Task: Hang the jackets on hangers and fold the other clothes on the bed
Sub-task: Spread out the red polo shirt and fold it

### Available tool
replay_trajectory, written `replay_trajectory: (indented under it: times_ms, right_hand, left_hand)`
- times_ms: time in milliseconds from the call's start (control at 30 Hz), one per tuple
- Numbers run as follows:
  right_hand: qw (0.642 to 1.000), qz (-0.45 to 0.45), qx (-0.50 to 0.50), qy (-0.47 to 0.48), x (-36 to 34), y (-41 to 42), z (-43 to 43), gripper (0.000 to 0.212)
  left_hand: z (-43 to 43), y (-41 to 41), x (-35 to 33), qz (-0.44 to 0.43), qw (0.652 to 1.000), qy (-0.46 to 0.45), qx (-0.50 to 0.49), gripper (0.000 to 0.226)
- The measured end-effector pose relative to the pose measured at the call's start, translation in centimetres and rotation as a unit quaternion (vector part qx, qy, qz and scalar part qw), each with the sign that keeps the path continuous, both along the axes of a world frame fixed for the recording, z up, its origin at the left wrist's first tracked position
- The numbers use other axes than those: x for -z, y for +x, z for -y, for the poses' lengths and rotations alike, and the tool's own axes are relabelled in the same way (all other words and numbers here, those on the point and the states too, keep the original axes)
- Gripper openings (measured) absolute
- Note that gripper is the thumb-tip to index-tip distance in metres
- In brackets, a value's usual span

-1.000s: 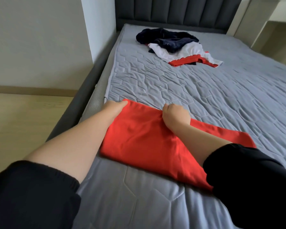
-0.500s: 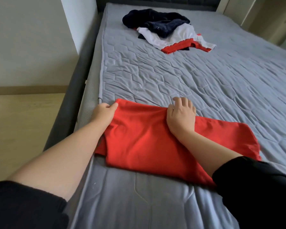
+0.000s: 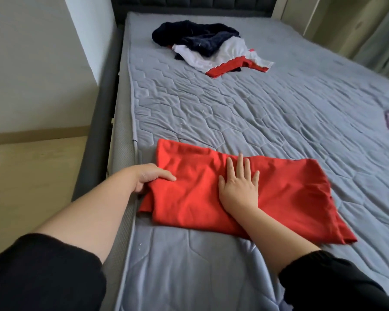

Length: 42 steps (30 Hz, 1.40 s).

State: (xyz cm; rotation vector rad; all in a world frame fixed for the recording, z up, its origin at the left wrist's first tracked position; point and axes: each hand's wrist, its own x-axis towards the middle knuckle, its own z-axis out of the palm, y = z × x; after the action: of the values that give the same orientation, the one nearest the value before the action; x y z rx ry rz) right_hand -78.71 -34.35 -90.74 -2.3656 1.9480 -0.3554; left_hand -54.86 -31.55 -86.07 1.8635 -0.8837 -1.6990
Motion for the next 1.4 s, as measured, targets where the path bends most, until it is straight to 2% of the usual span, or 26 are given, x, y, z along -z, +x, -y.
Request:
replay_trajectory:
  times_ms: [67, 167, 233, 267, 333, 400, 433, 500, 567, 633, 700, 733, 767, 833, 867, 967, 1033, 1067, 1167, 1267, 1333, 1400]
  right_hand:
    - [0.999, 0.033, -0.015, 0.026, -0.4, -0.8, -0.3, 0.065]
    - [0.987, 0.138, -0.047, 0.071, -1.7, -1.0, -0.5, 0.060]
    - [0.967, 0.186, -0.087, 0.152, -2.8, -1.9, -0.7, 0.052]
    - [0.948, 0.238, -0.094, 0.188, -3.4, -2.7, -0.7, 0.050]
    - [0.886, 0.384, -0.060, 0.255, -4.9, -4.9, -0.6, 0.048]
    - [0.792, 0.514, -0.002, 0.330, -6.6, -7.8, -0.1, 0.047]
    - [0.746, 0.559, 0.022, 0.361, -7.0, -9.3, 0.1, 0.047]
    - [0.680, 0.617, 0.067, 0.390, -7.4, -12.6, 0.4, 0.047]
    - [0.634, 0.656, 0.103, 0.397, -7.3, -15.9, 0.7, 0.047]
    - [0.609, 0.677, 0.123, 0.395, -7.5, -18.6, 0.8, 0.043]
    - [0.573, 0.704, 0.130, 0.400, -8.2, -20.4, 1.1, 0.040]
    - [0.564, 0.698, 0.103, 0.429, -8.3, -20.6, 1.1, 0.041]
    - [0.581, 0.698, 0.080, 0.410, -8.1, -21.0, 1.0, 0.045]
    - [0.559, 0.699, 0.089, 0.437, -7.8, -20.8, 0.9, 0.053]
    - [0.580, 0.675, 0.102, 0.444, -7.5, -20.6, 1.0, 0.051]
    - [0.705, 0.554, 0.147, 0.418, -6.9, -19.9, 0.7, 0.038]
    - [0.759, 0.530, 0.148, 0.347, -6.9, -19.4, 0.8, 0.038]
    - [0.771, 0.537, 0.141, 0.312, -6.9, -19.3, 0.8, 0.037]
    - [0.774, 0.561, 0.149, 0.253, -6.6, -19.6, 0.8, 0.035]
    - [0.766, 0.561, 0.199, 0.243, -5.3, -20.3, 0.2, 0.034]
    - [0.759, 0.568, 0.204, 0.244, -4.7, -20.5, 0.0, 0.032]
    - [0.759, 0.571, 0.201, 0.238, -4.6, -20.5, 0.1, 0.033]
  left_hand:
    - [-0.6, -1.0, -0.8, 0.020, 0.999, -0.015, -0.024, 0.010]
    - [-1.4, -2.3, -2.3, 0.010, 0.998, -0.034, -0.055, 0.005]
    - [-1.9, -3.6, -3.6, 0.006, 0.997, -0.047, -0.068, 0.003]
    - [-2.0, -4.5, -4.4, 0.002, 0.996, -0.053, -0.069, 0.004]
    - [-2.2, -6.9, -6.1, -0.017, 0.996, -0.067, -0.062, 0.008]
    - [-1.9, -9.8, -7.9, -0.035, 0.993, -0.098, -0.061, 0.014]
    - [-1.6, -11.4, -8.7, -0.039, 0.990, -0.117, -0.062, 0.016]
    - [-0.9, -15.0, -10.0, -0.034, 0.986, -0.152, -0.062, 0.017]
    - [-0.2, -19.0, -11.0, -0.031, 0.985, -0.165, -0.038, 0.014]
    - [0.1, -22.7, -11.5, -0.071, 0.988, -0.136, 0.035, 0.008]
    - [0.6, -25.1, -10.7, -0.084, 0.982, -0.116, 0.121, 0.036]
    - [0.8, -25.8, -9.8, -0.054, 0.980, -0.135, 0.137, 0.049]
    - [0.7, -26.2, -8.8, 0.005, 0.975, -0.176, 0.136, 0.057]
    - [0.0, -25.9, -6.5, 0.150, 0.945, -0.262, 0.129, 0.058]
    - [-0.6, -25.5, -5.3, 0.206, 0.926, -0.281, 0.145, 0.058]
    - [-2.3, -24.2, -1.7, 0.330, 0.865, -0.279, 0.255, 0.061]
    - [-2.6, -24.0, -0.4, 0.387, 0.832, -0.282, 0.280, 0.060]
    - [-2.6, -24.1, 0.0, 0.402, 0.825, -0.289, 0.272, 0.059]
    - [-2.8, -24.6, 0.9, 0.418, 0.818, -0.301, 0.255, 0.058]
    - [-4.2, -24.0, 2.4, 0.444, 0.779, -0.327, 0.297, 0.072]
    - [-5.2, -23.3, 3.3, 0.417, 0.790, -0.368, 0.257, 0.085]
    - [-6.0, -22.6, 3.8, 0.369, 0.812, -0.417, 0.172, 0.087]
